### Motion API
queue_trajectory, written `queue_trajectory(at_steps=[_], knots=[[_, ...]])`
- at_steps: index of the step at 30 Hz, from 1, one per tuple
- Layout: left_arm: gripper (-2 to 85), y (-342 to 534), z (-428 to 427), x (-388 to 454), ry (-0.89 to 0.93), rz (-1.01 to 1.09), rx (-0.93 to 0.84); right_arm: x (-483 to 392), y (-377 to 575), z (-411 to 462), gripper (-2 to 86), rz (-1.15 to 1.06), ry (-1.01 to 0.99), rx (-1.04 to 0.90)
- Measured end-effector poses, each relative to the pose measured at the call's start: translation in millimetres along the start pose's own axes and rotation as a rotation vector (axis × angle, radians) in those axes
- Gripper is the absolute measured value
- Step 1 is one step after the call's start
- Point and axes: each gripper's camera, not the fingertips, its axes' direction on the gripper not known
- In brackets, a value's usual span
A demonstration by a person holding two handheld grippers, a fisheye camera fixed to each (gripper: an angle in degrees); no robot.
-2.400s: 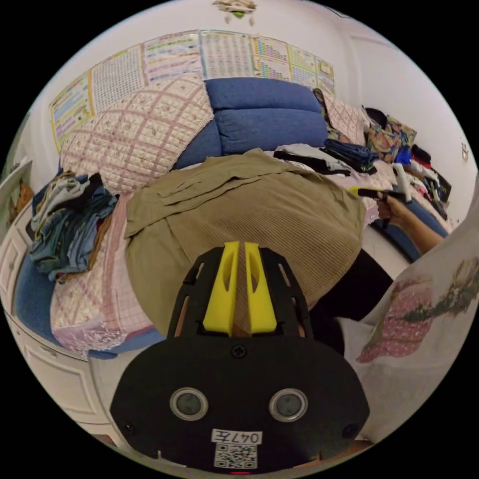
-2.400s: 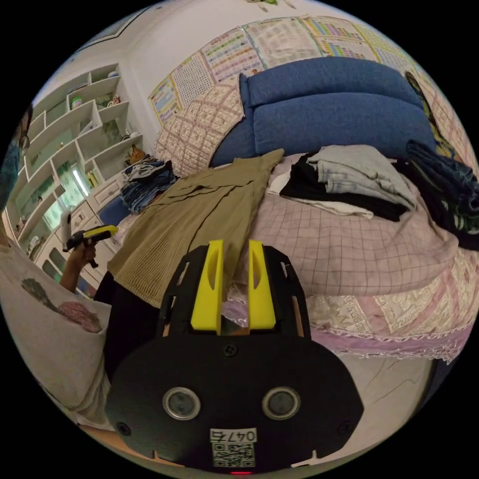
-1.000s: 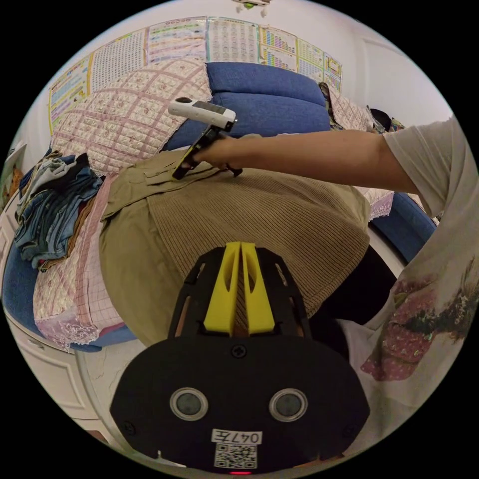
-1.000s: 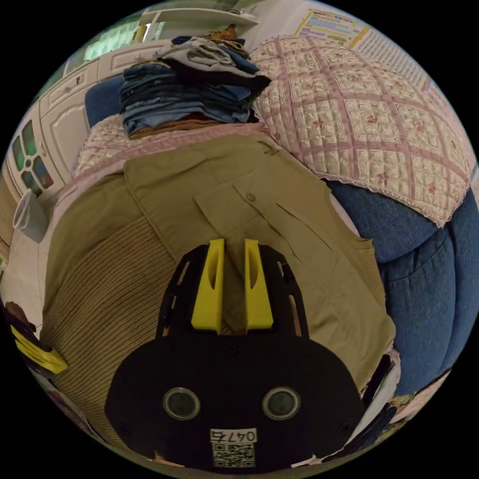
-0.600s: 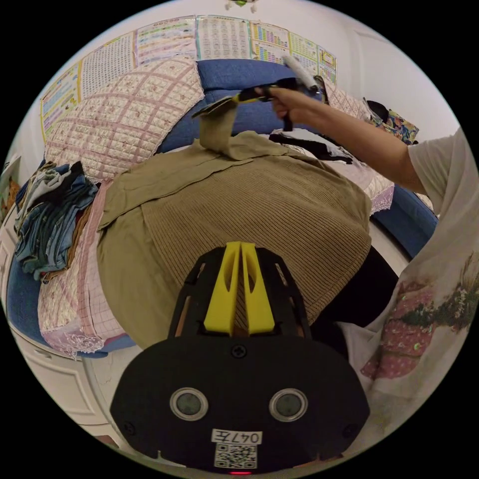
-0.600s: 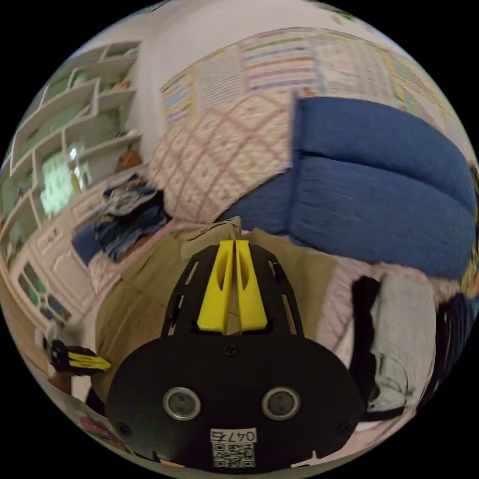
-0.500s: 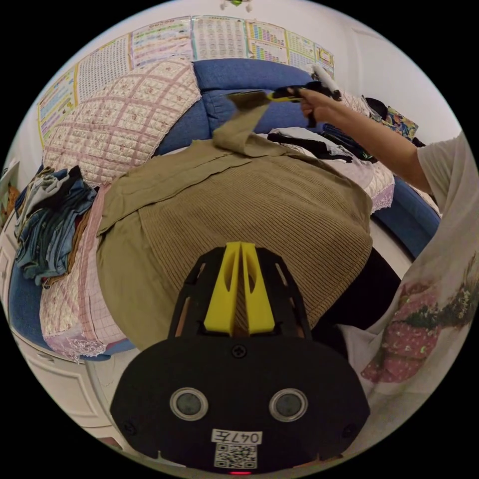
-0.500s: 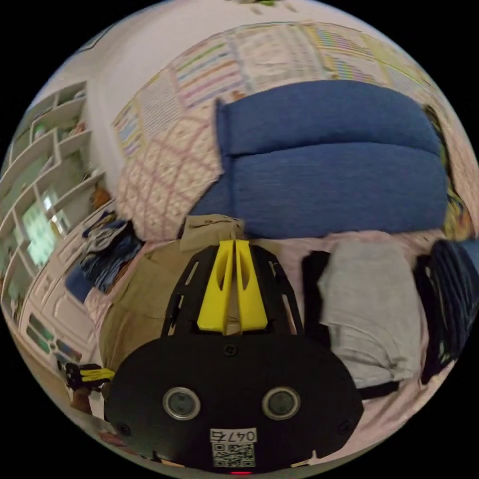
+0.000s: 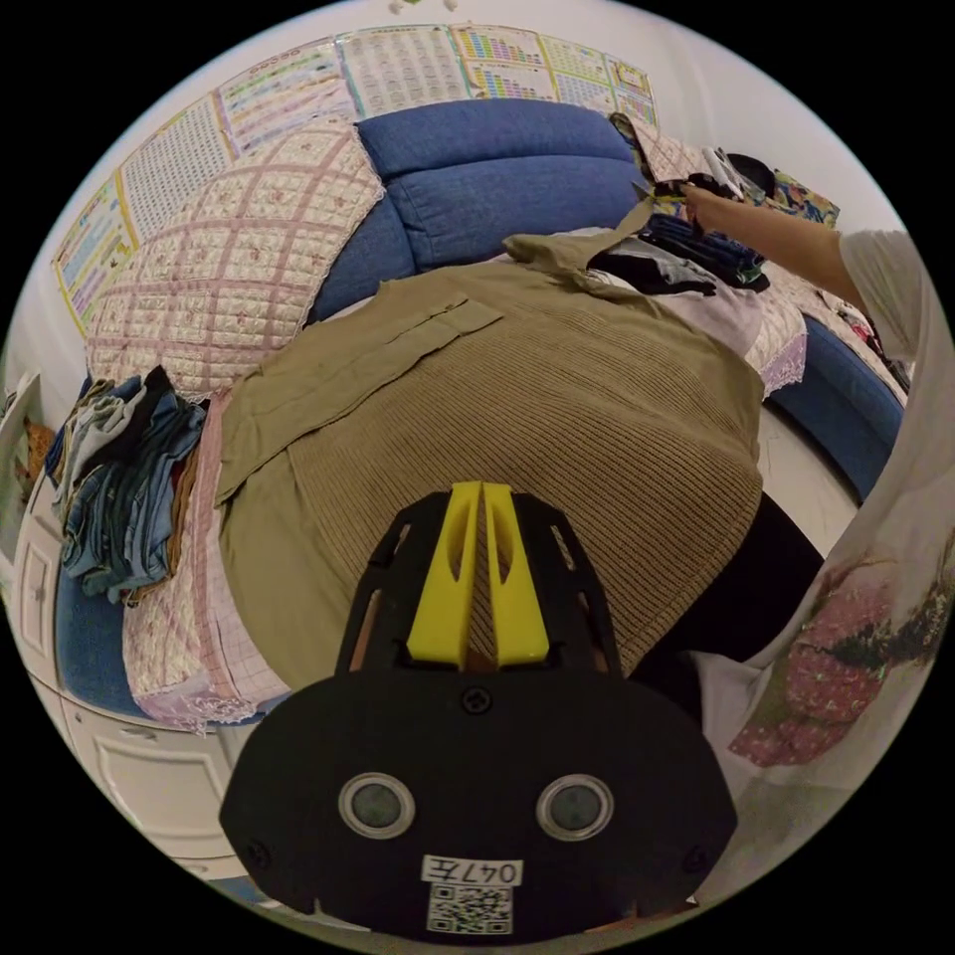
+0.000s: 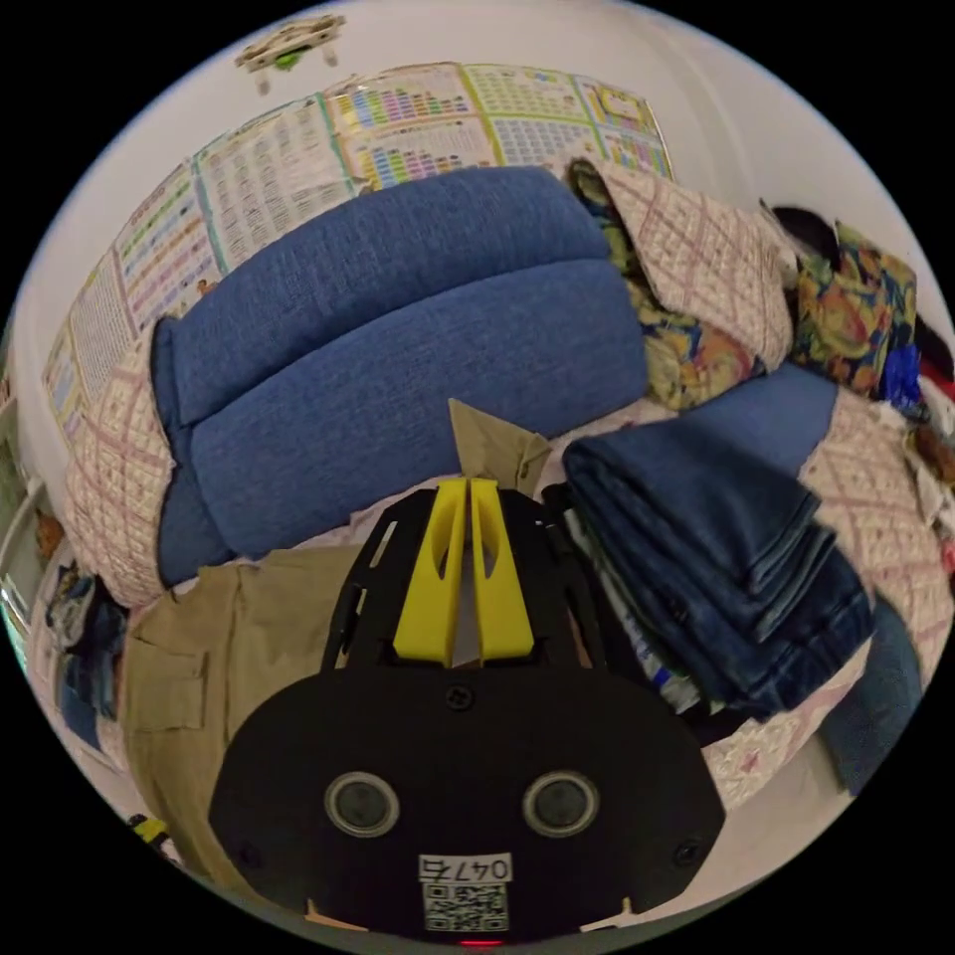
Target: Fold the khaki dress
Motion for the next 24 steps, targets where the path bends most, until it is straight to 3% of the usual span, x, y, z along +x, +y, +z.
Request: queue_trajectory(at_steps=[8, 10, 11, 13, 16, 19, 24], knots=[[0.3, -80.8, 8.0, 42.5, -0.028, 0.046, 0.036, 68.5, -20.7, -0.4, 2.1, -0.013, 0.289, -0.14], [1.7, -121.2, 13.4, 60.9, -0.072, 0.123, 0.03, 73.9, -14.2, -16.4, 9.4, 0.058, 0.304, -0.142], [2.2, -132.0, 14.9, 65.5, -0.081, 0.145, 0.035, 73.0, -10.2, -26.3, 10.8, 0.072, 0.267, -0.119], [6.0, -177.1, 24.8, 82.6, -0.086, 0.235, 0.065, 56.1, 14.4, -78.2, 11.3, 0.095, 0.001, 0.003], [8.2, -233.9, 50.1, 95.5, -0.061, 0.304, 0.072, -2.4, 63.6, -143.4, 7.9, -0.034, -0.332, 0.059], [8.3, -286.9, 86.7, 102.1, -0.034, 0.331, -0.029, -62.2, 134.7, -197.6, 4.0, -0.133, -0.547, 0.087], [8.1, -342.6, 123.2, 124.5, 0.002, 0.348, -0.146, -109.2, 211.1, -229.3, 1.5, -0.126, -0.709, -0.044]])
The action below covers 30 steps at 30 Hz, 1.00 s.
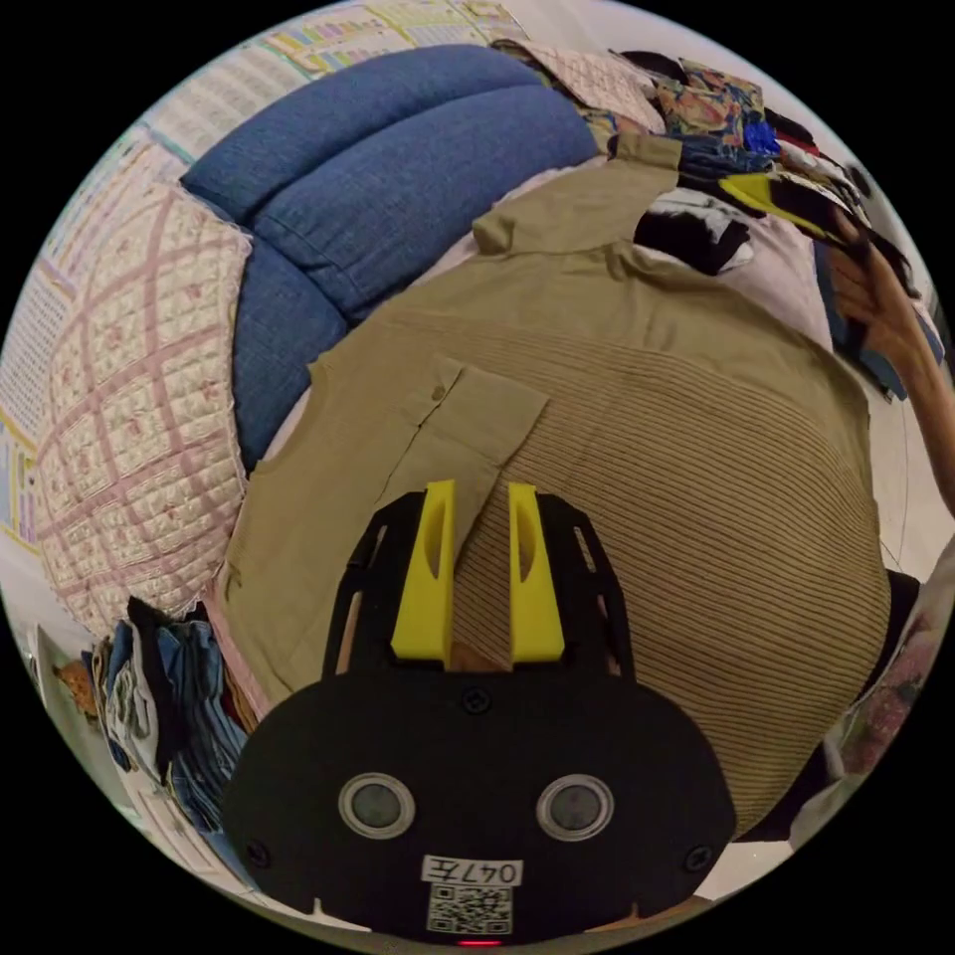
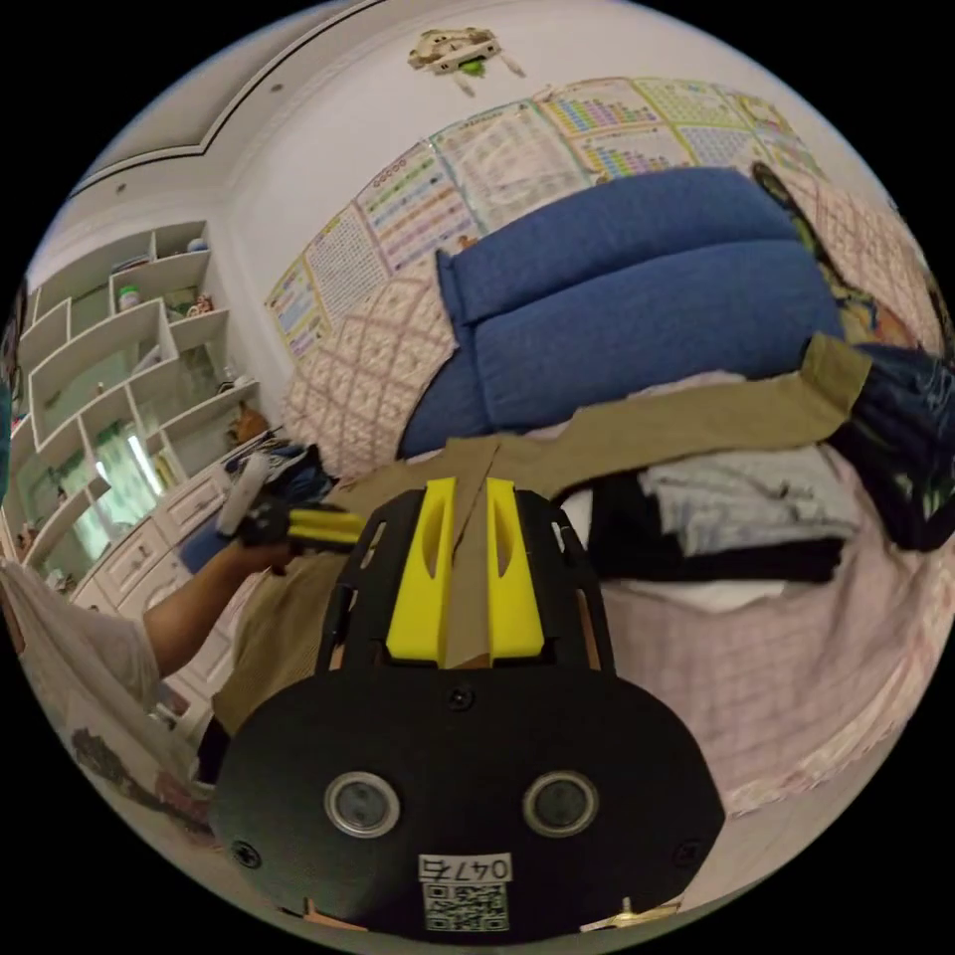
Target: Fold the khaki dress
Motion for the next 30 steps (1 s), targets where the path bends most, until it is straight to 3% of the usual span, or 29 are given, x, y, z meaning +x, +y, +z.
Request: queue_trajectory(at_steps=[4, 8, 14, 22, 25, 30], knots=[[5.9, -41.9, 2.1, 11.5, 0.066, 0.01, -0.069, -28.3, 13.6, -6.0, 0.4, 0.001, -0.003, -0.081], [0.0, -58.5, -31.7, 18.2, 0.022, -0.042, 0.019, -56.2, 0.8, -24.7, -0.4, -0.063, 0.061, -0.102], [-0.9, -32.4, -141.8, 2.7, -0.301, -0.222, 0.172, -83.5, -25.4, -46.1, -1.0, -0.055, 0.111, -0.104], [-1.0, 90.8, -299.7, -104.7, -0.906, -0.484, -0.056, -132.2, -62.1, -45.7, -1.2, -0.033, 0.125, -0.13], [-0.9, 113.5, -337.6, -114.5, -1.1, -0.401, -0.15, -153.4, -78.7, -39.4, -1.2, -0.03, 0.12, -0.136], [-0.7, 107.1, -373.1, -97.5, -1.199, -0.203, -0.199, -194.1, -108.5, -26.2, -1.2, -0.041, 0.104, -0.161]])
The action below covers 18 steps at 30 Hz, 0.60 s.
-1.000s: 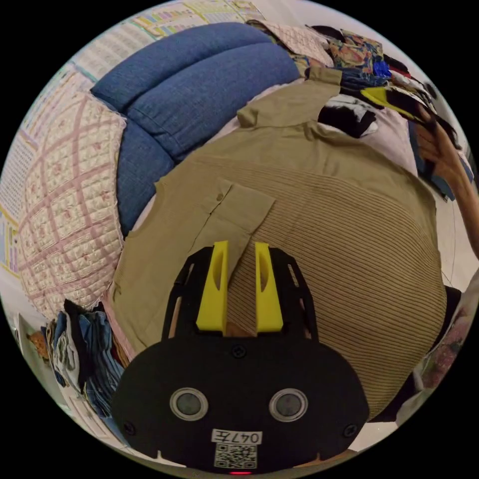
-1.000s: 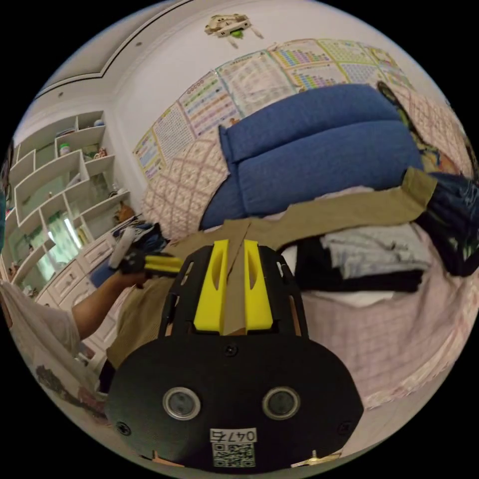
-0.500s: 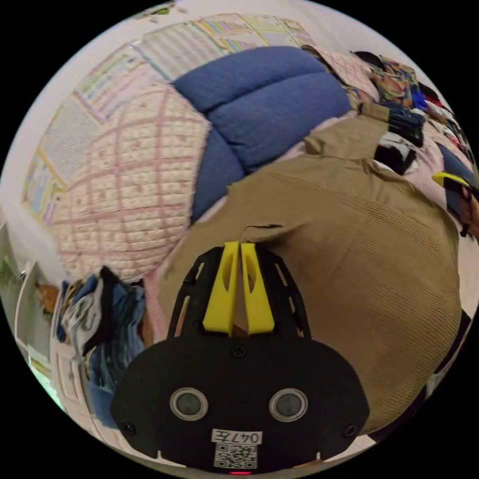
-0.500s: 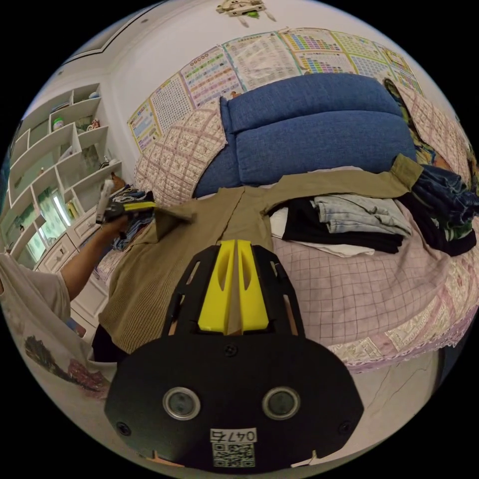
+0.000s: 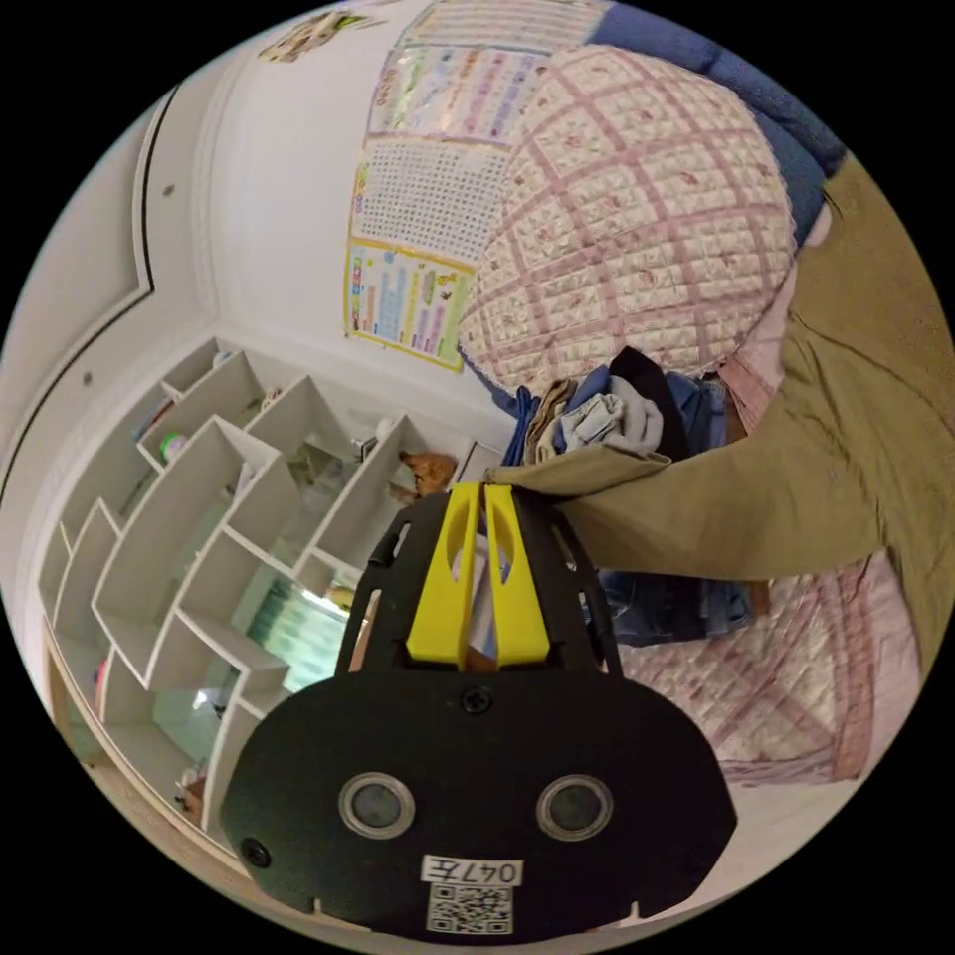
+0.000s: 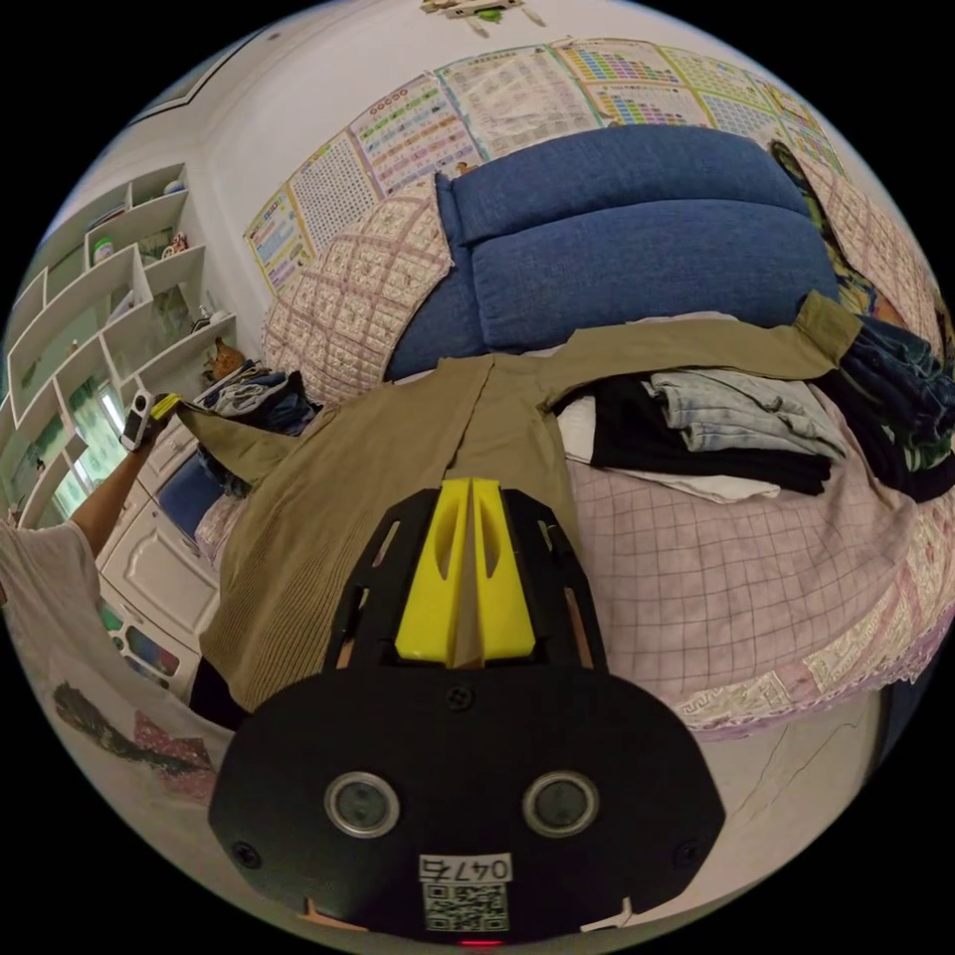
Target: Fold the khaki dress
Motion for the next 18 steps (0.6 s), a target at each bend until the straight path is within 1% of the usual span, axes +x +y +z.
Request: queue_trajectory(at_steps=[2, 5, 8, 10, 11, 12, 14, 16, 17, 18], knots=[[-0.7, -6.5, -15.4, -4.4, -0.005, 0.035, 0.037, -15.5, -12.2, 0.0, -1.2, -0.014, -0.004, -0.009], [-0.7, -17.6, -37.9, -7.2, 0.094, 0.103, 0.078, -38.3, -31.6, -2.9, -1.1, -0.037, -0.004, -0.021], [-0.6, -23.0, -54.0, -3.5, 0.205, 0.229, 0.083, -54.4, -49.1, -9.1, -1.0, -0.047, -0.006, -0.028], [-0.5, -24.8, -55.8, -8.2, 0.328, 0.32, 0.036, -63.4, -61.5, -14.6, -1.0, -0.049, -0.005, -0.032], [-0.4, -24.9, -54.9, -12.0, 0.361, 0.328, 0.021, -65.3, -64.5, -15.9, -1.0, -0.049, -0.006, -0.032], [-0.2, -24.9, -50.8, -22.3, 0.433, 0.335, -0.016, -69.0, -70.4, -18.0, -0.9, -0.048, -0.009, -0.035], [0.3, -23.8, -38.0, -42.3, 0.57, 0.332, -0.102, -74.4, -79.4, -20.5, -0.9, -0.047, -0.016, -0.039], [2.1, -15.0, -13.9, -76.2, 0.799, 0.311, -0.241, -82.8, -91.2, -23.1, -0.7, -0.049, -0.033, -0.044], [3.2, -11.2, -8.8, -87.4, 0.838, 0.297, -0.262, -85.3, -94.3, -23.4, -0.6, -0.052, -0.038, -0.048], [5.3, -2.7, -0.7, -116.3, 0.884, 0.236, -0.278, -90.4, -100.3, -24.2, -0.5, -0.058, -0.044, -0.054]])
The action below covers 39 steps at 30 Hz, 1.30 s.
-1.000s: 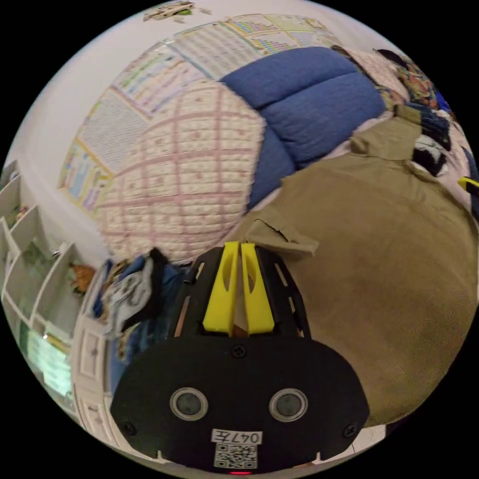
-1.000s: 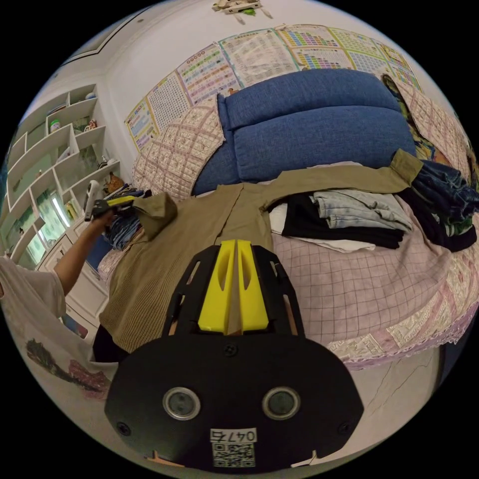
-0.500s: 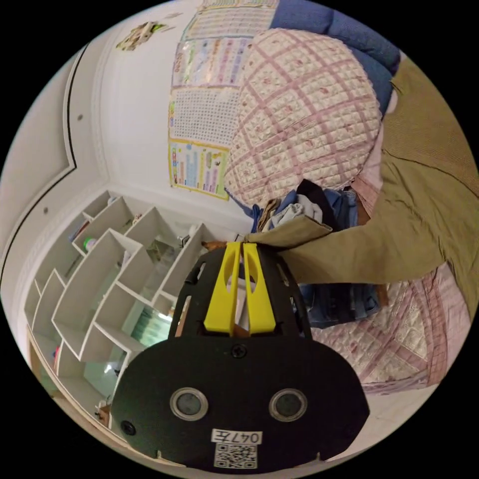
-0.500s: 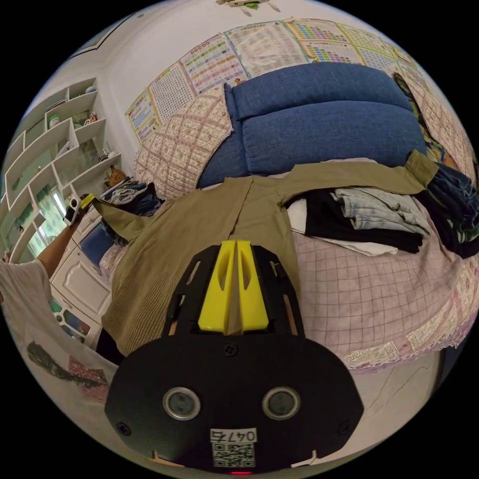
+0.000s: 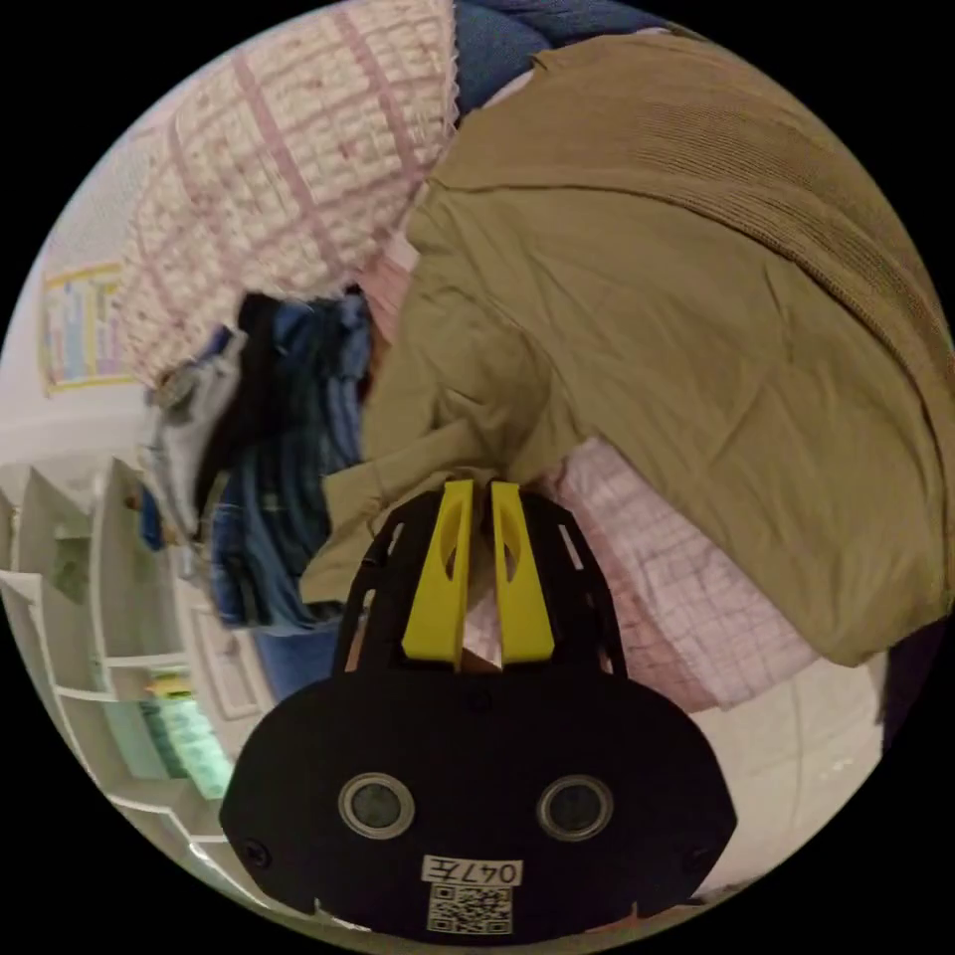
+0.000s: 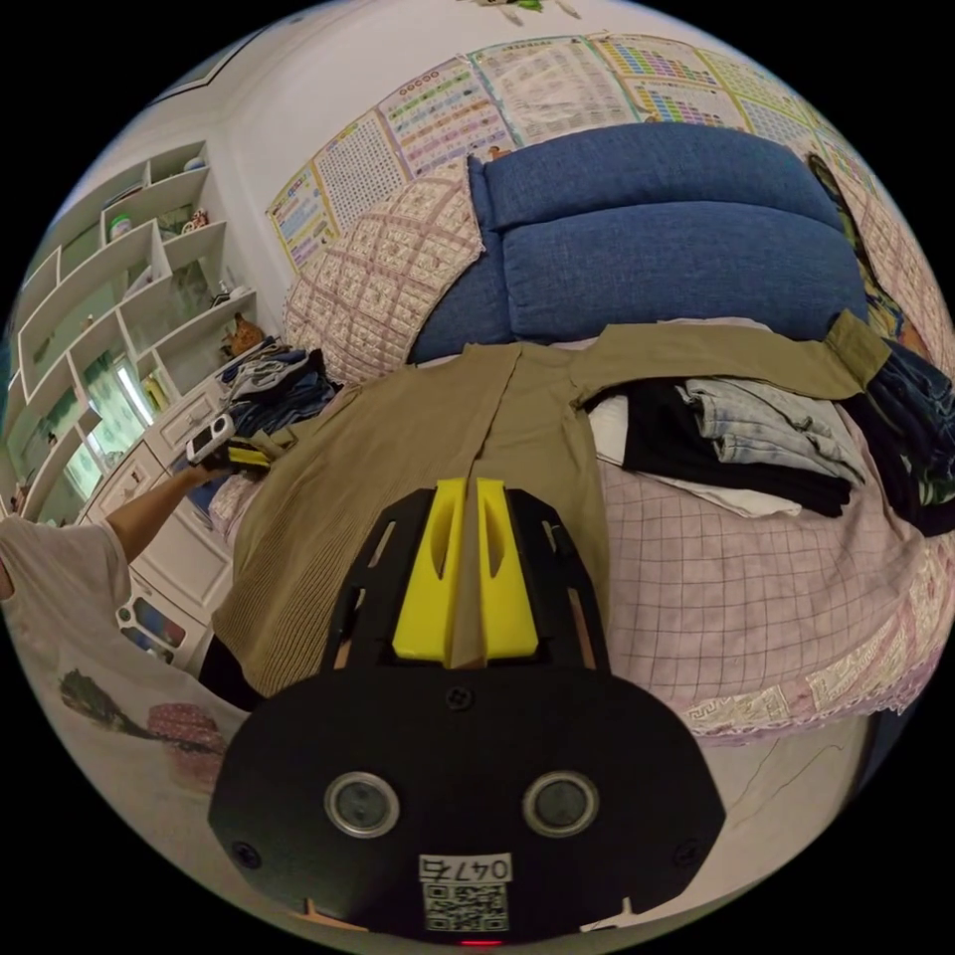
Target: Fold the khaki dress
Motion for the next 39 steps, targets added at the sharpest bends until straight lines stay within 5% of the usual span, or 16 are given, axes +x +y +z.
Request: queue_trajectory(at_steps=[7, 21, 31, 39], knots=[[11.0, 138.3, -88.4, -167.5, 0.453, -0.322, 0.156, -21.7, -36.3, -7.6, 0.5, 0.001, -0.019, -0.008], [14.2, 478.2, -244.7, -254.3, 0.666, -0.581, 0.519, -65.3, -103.1, -45.0, 1.7, -0.06, 0.019, -0.006], [13.9, 685.3, -168.7, -324.6, 1.07, -0.883, 0.612, -90.4, -138.4, -50.5, 1.6, -0.128, 0.009, -0.036], [15.6, 741.7, -74.4, -377.6, 1.313, -0.97, 0.636, -97.0, -161.9, -50.3, 1.7, -0.12, -0.04, -0.029]])
